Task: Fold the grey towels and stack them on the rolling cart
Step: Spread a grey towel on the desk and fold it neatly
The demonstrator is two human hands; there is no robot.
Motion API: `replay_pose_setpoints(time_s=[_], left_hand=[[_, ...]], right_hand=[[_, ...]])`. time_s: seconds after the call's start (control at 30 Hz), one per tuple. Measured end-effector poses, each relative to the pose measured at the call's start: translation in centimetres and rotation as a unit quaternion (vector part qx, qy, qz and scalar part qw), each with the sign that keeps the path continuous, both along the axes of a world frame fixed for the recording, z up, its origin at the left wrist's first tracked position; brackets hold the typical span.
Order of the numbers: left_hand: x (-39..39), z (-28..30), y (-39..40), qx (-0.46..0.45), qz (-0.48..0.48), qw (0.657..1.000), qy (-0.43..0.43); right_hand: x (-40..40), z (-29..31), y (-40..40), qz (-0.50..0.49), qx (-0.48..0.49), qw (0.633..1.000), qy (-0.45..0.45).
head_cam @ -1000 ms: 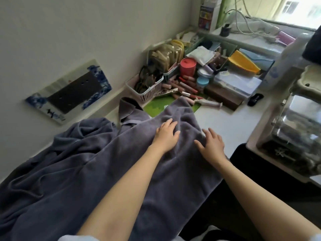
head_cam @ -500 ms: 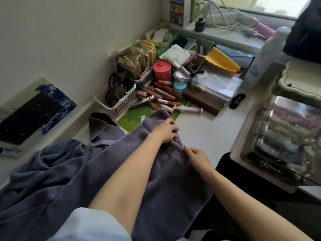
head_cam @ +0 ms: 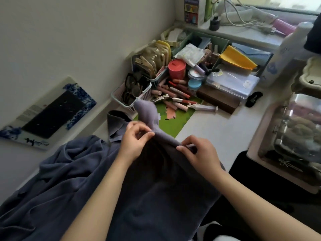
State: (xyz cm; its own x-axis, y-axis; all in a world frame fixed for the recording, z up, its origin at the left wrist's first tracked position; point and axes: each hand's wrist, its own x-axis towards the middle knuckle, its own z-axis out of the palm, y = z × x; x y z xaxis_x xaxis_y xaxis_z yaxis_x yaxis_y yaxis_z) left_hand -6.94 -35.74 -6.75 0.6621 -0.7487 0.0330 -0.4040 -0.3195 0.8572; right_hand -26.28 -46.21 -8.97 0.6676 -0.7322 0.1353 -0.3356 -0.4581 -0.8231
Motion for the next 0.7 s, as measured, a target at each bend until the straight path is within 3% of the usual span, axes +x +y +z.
replay_pose_setpoints(time_s=[0.07, 0.17, 0.3, 0.37, 0.47, 0.63, 0.7], left_hand=[[0.4, -0.9, 4.0, 0.077, 0.01, 0.997, -0.004], [0.6, -2.8, 7.8, 0.227, -0.016, 0.974, -0.018], [0.1, -3.4, 7.7, 0.2, 0.04, 0.974, -0.098], [-0.4, -3.1, 6.3, 0.166, 0.046, 0.975, -0.139], [-0.5, -3.0, 3.5, 0.146, 0.006, 0.975, -0.167], [0.5, -3.0, -1.8, 0.362, -0.042, 0.922, -0.131], [1.1, -2.7, -3.0, 0.39, -0.036, 0.91, -0.136]], right_hand=[[0.3, 0.2, 2.5, 0.069, -0.078, 0.994, 0.045], [0.6, -1.3, 4.5, 0.17, -0.025, 0.968, 0.183], [0.5, -4.6, 3.6, 0.063, -0.018, 0.98, 0.189], [0.8, -5.7, 3.3, 0.024, 0.077, 0.974, 0.21], [1.5, -6.3, 3.5, -0.027, 0.198, 0.958, 0.206], [1.4, -5.9, 3.1, -0.107, 0.305, 0.941, 0.102], [0.8, -5.4, 2.5, -0.146, 0.377, 0.914, 0.029]])
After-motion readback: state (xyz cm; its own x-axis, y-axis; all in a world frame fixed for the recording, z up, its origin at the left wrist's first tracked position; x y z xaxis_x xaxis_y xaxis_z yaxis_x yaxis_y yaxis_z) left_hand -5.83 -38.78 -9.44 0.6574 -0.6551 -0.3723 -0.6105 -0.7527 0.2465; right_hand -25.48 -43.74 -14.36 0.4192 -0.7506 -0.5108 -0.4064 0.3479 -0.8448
